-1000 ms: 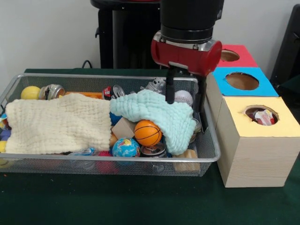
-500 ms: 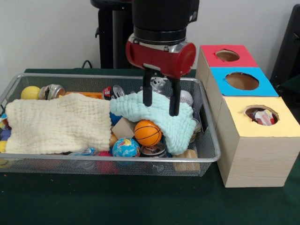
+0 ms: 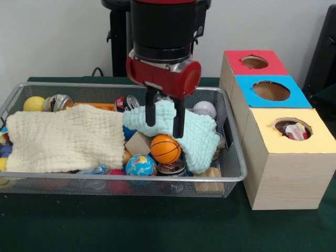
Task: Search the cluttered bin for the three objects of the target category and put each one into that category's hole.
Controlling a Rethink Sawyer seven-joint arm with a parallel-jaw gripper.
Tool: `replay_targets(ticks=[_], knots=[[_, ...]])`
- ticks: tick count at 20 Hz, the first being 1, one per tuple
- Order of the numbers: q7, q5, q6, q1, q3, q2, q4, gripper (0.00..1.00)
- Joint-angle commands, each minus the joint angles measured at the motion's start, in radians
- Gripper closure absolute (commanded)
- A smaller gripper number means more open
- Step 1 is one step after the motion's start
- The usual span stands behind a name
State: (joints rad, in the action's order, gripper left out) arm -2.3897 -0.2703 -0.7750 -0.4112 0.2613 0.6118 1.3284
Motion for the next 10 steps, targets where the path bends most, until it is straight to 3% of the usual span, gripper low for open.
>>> replay_targets(ticks=[1,10], knots=[[0.207,-0.081,0.019,-0.03,0.064,-0.053,0.135,0.0],[0.163,-0.112,0.104,-0.047,0.07,-0.061,0.223,0.0]])
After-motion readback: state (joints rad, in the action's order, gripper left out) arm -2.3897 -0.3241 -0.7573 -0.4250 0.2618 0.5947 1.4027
